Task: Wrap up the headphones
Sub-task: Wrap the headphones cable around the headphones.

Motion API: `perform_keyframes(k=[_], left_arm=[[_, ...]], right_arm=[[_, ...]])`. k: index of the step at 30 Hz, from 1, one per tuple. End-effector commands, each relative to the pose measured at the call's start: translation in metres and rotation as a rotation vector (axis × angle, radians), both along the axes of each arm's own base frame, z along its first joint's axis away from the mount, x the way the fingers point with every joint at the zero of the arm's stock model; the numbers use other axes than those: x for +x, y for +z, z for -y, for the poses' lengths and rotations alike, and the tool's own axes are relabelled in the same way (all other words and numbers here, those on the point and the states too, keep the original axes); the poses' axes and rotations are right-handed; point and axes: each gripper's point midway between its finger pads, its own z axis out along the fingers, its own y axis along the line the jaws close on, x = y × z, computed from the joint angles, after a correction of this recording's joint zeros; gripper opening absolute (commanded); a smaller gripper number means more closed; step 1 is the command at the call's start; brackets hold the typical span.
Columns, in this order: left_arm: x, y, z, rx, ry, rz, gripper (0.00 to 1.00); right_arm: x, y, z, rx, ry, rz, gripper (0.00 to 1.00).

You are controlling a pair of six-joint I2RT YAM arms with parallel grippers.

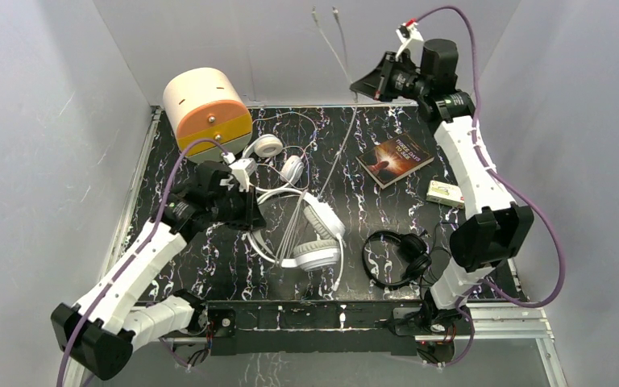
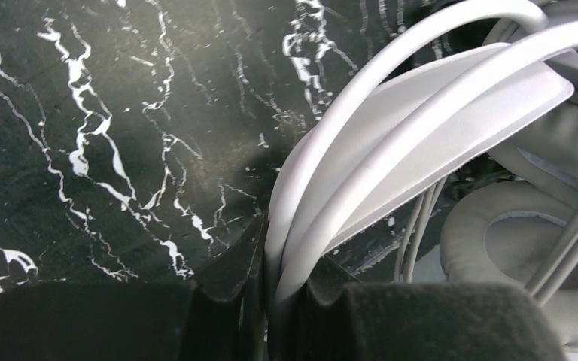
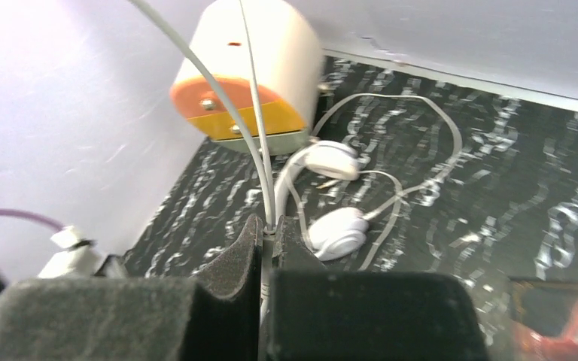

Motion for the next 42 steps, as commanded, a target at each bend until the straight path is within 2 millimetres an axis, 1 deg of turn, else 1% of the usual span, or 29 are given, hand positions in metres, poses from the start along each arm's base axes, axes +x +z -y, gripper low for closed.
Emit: perform_keyframes(k=[1, 3, 6, 7, 8, 9, 10, 12, 14, 16, 19, 22, 25, 30, 32, 36, 40, 42], left_arm=[[0.01, -0.016, 0.001, 0.06, 0.076, -0.033, 0.0], [0.015, -0.031, -0.002, 0.112, 0.096, -0.062, 0.0], [0.024, -0.042, -0.003, 0.16, 0.113, -0.08, 0.0], [0.028, -0.042, -0.002, 0.163, 0.127, -0.079, 0.0], [0.032, -0.041, 0.001, 0.158, 0.129, -0.079, 0.0], [0.034, -0.04, 0.006, 0.139, 0.116, -0.083, 0.0], [0.036, -0.038, 0.013, 0.116, 0.102, -0.089, 0.0], [0.041, -0.037, 0.023, 0.083, 0.092, -0.104, 0.0], [0.046, -0.04, 0.03, 0.061, 0.091, -0.109, 0.0], [0.052, -0.048, 0.031, 0.075, 0.117, -0.12, 0.0], [0.059, -0.059, 0.032, 0.093, 0.143, -0.144, 0.0], [0.069, -0.058, 0.032, 0.055, 0.205, -0.141, 0.0], [0.082, -0.052, 0.031, 0.006, 0.266, -0.128, 0.0], [0.101, -0.05, 0.026, -0.026, 0.354, -0.146, 0.0], [0.107, -0.042, 0.029, -0.07, 0.367, -0.138, 0.0], [0.117, -0.019, 0.036, -0.126, 0.372, -0.111, 0.0], [0.124, 0.013, 0.037, -0.165, 0.382, -0.062, 0.0], [0.126, 0.031, 0.036, -0.185, 0.4, -0.029, 0.0]], right_arm=[[-0.033, 0.065, -0.038, 0.112, 0.18, 0.107, 0.0], [-0.041, 0.077, -0.051, 0.13, 0.229, 0.134, 0.0], [-0.061, 0.085, -0.074, 0.149, 0.349, 0.191, 0.0], [-0.071, 0.087, -0.082, 0.166, 0.401, 0.219, 0.0], [-0.086, 0.089, -0.088, 0.185, 0.468, 0.248, 0.0], [-0.1, 0.092, -0.094, 0.203, 0.52, 0.289, 0.0], [-0.11, 0.089, -0.1, 0.214, 0.557, 0.303, 0.0], [-0.131, 0.095, -0.113, 0.222, 0.62, 0.347, 0.0], [-0.146, 0.098, -0.125, 0.224, 0.669, 0.373, 0.0], [-0.16, 0.1, -0.136, 0.231, 0.718, 0.379, 0.0], [-0.18, 0.097, -0.143, 0.248, 0.774, 0.377, 0.0], [-0.201, 0.087, -0.145, 0.249, 0.827, 0.37, 0.0], [-0.233, 0.073, -0.145, 0.239, 0.909, 0.397, 0.0], [-0.284, 0.056, -0.138, 0.226, 1.045, 0.464, 0.0], [-0.298, 0.043, -0.139, 0.208, 1.093, 0.47, 0.0], [-0.313, 0.01, -0.146, 0.155, 1.144, 0.446, 0.0], [-0.322, -0.019, -0.157, 0.103, 1.141, 0.437, 0.0], [-0.324, -0.036, -0.163, 0.071, 1.153, 0.413, 0.0]])
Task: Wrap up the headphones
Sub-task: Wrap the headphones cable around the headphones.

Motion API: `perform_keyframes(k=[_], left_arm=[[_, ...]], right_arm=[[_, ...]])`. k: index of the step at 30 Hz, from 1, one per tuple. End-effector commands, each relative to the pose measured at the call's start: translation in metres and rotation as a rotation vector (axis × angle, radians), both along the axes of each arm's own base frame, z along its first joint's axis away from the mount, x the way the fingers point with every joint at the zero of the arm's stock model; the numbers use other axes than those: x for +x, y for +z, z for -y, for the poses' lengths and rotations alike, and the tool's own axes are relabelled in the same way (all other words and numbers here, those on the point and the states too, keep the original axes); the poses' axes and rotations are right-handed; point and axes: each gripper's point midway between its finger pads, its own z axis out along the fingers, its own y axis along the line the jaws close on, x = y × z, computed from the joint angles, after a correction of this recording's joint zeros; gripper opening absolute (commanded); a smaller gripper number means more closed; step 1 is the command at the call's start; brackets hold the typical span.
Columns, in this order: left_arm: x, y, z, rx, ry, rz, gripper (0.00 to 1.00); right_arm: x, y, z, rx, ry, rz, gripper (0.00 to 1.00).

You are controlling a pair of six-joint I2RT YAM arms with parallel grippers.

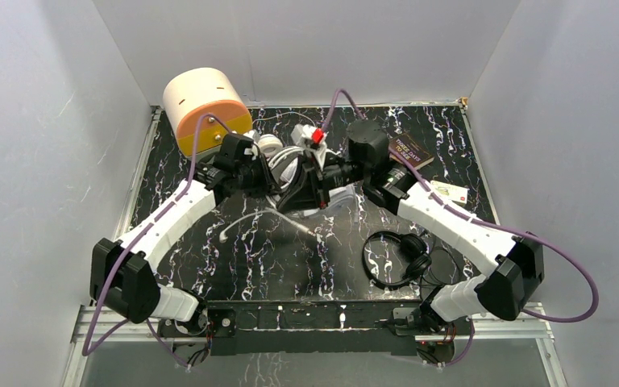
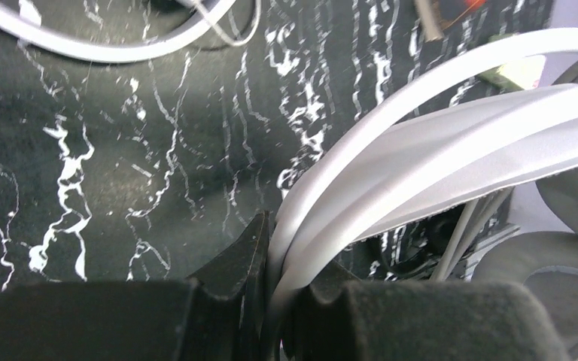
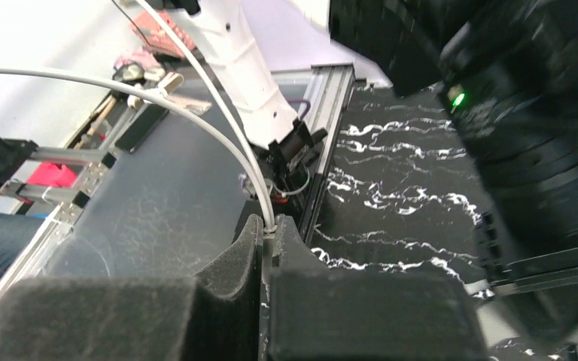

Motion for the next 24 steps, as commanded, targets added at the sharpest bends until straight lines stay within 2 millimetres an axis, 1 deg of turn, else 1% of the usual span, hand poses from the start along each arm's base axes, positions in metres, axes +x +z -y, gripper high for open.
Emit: perform_keyframes(k=[1, 3, 5, 7, 9, 10, 13, 14, 16, 18, 19, 22, 24], left_arm=[[0.021, 0.069, 0.004, -0.113, 0.082, 0.131, 0.0], [0.022, 0.081, -0.002, -0.109, 0.116, 0.16, 0.0], [0.026, 0.091, -0.012, -0.088, 0.167, 0.195, 0.0], [0.03, 0.096, -0.026, -0.048, 0.229, 0.231, 0.0], [0.033, 0.102, -0.037, -0.023, 0.279, 0.267, 0.0], [0.033, 0.105, -0.041, -0.017, 0.297, 0.286, 0.0], [0.035, 0.114, -0.057, 0.012, 0.357, 0.342, 0.0], [0.034, 0.115, -0.063, 0.028, 0.382, 0.357, 0.0], [0.033, 0.119, -0.076, 0.058, 0.427, 0.388, 0.0], [0.031, 0.123, -0.087, 0.077, 0.466, 0.415, 0.0], [0.03, 0.126, -0.091, 0.085, 0.481, 0.426, 0.0], [0.025, 0.132, -0.1, 0.08, 0.525, 0.449, 0.0], [0.022, 0.135, -0.101, 0.053, 0.537, 0.457, 0.0]], right_arm=[[-0.021, -0.025, -0.007, -0.041, 0.054, 0.069, 0.0], [-0.03, -0.048, -0.01, -0.113, 0.068, 0.068, 0.0], [-0.032, -0.071, -0.013, -0.19, 0.03, 0.088, 0.0], [-0.029, -0.092, -0.012, -0.26, -0.041, 0.096, 0.0], [-0.02, -0.108, -0.01, -0.339, -0.147, 0.101, 0.01], [-0.012, -0.115, -0.007, -0.387, -0.217, 0.099, 0.07], [0.015, -0.127, 0.012, -0.534, -0.465, 0.043, 0.34], [0.017, -0.129, 0.021, -0.59, -0.522, -0.008, 0.43], [0.017, -0.129, 0.033, -0.642, -0.6, -0.081, 0.61], [0.01, -0.122, 0.039, -0.65, -0.621, -0.151, 0.71], [0.005, -0.116, 0.042, -0.643, -0.619, -0.179, 0.76], [-0.008, -0.087, 0.051, -0.564, -0.614, -0.217, 0.88], [-0.005, -0.075, 0.068, -0.527, -0.688, -0.205, 0.98]])
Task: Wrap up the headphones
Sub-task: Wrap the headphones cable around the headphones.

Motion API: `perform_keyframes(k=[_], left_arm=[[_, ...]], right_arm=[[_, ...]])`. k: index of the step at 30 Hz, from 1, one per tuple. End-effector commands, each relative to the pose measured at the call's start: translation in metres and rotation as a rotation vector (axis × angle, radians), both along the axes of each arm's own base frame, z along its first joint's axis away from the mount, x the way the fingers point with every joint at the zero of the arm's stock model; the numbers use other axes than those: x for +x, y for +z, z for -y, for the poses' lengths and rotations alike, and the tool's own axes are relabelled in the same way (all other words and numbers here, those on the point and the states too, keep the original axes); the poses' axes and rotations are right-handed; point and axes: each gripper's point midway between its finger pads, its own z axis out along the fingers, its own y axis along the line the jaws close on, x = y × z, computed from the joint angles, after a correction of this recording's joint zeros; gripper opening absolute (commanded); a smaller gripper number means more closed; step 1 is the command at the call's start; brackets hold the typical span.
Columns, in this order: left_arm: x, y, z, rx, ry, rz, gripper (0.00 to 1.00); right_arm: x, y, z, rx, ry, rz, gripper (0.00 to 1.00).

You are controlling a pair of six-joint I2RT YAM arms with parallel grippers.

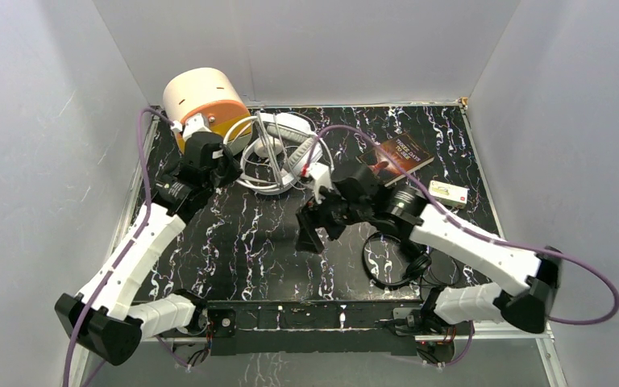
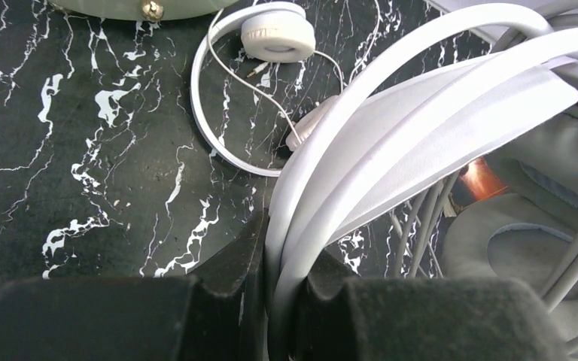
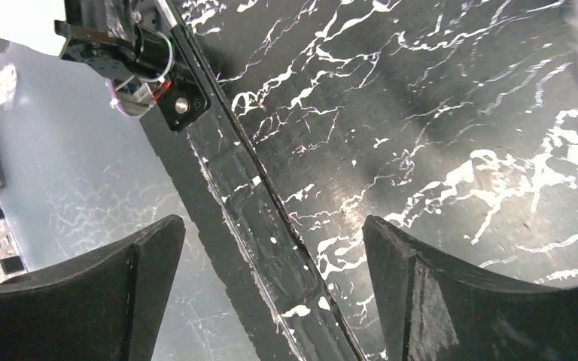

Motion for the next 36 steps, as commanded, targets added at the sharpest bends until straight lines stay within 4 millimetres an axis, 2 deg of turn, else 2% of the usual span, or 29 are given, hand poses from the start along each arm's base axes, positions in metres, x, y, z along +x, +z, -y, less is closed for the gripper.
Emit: perform_keyframes(k=[1, 5, 8, 9, 10, 13, 14, 15, 16, 17, 19, 23, 25, 30, 33, 36], left_arm=[[0.001, 0.042, -0.008, -0.104, 0.08, 0.154, 0.0], [-0.006, 0.045, 0.0, -0.18, 0.054, 0.157, 0.0], [-0.015, 0.051, 0.013, -0.278, 0.008, 0.158, 0.0], [-0.023, 0.064, 0.02, -0.348, -0.018, 0.157, 0.0], [-0.026, 0.074, 0.023, -0.373, -0.036, 0.166, 0.0], [-0.037, 0.101, 0.036, -0.449, -0.111, 0.187, 0.0], [-0.041, 0.111, 0.036, -0.465, -0.126, 0.204, 0.0], [-0.048, 0.121, 0.038, -0.496, -0.146, 0.219, 0.0], [-0.05, 0.124, 0.041, -0.518, -0.162, 0.222, 0.0], [-0.054, 0.129, 0.049, -0.548, -0.209, 0.223, 0.0], [-0.058, 0.135, 0.061, -0.59, -0.271, 0.215, 0.0], [-0.066, 0.148, 0.076, -0.655, -0.365, 0.228, 0.0], [-0.068, 0.154, 0.081, -0.678, -0.398, 0.229, 0.0], [-0.073, 0.161, 0.089, -0.729, -0.444, 0.23, 0.0], [-0.075, 0.166, 0.09, -0.739, -0.46, 0.241, 0.0], [-0.077, 0.171, 0.093, -0.765, -0.478, 0.253, 0.0]], right_arm=[[0.004, 0.064, 0.037, 0.121, -0.19, 0.088, 0.98], [0.038, 0.08, 0.093, 0.073, -0.437, 0.24, 0.99], [0.085, 0.098, 0.153, 0.008, -0.709, 0.4, 0.98], [0.115, 0.109, 0.175, 0.089, -0.794, 0.432, 0.99], [0.119, 0.114, 0.174, 0.163, -0.786, 0.432, 0.99], [0.14, 0.074, 0.168, 0.16, -0.75, 0.302, 0.99], [0.151, 0.063, 0.178, 0.2, -0.758, 0.272, 0.99], [0.154, 0.046, 0.173, 0.286, -0.649, 0.18, 0.99], [0.15, 0.043, 0.16, 0.361, -0.52, 0.152, 0.99], [0.129, 0.051, 0.136, 0.454, -0.321, 0.129, 0.98], [0.099, 0.068, 0.101, 0.585, -0.094, 0.158, 0.99], [0.035, 0.091, 0.041, 0.698, 0.232, 0.214, 0.99], [0.014, 0.096, 0.02, 0.738, 0.309, 0.251, 0.99], [-0.011, 0.106, 0.001, 0.837, 0.38, 0.291, 0.99], [-0.018, 0.11, 0.003, 0.887, 0.378, 0.278, 0.98], [-0.017, 0.115, 0.005, 0.9, 0.342, 0.289, 0.96]])
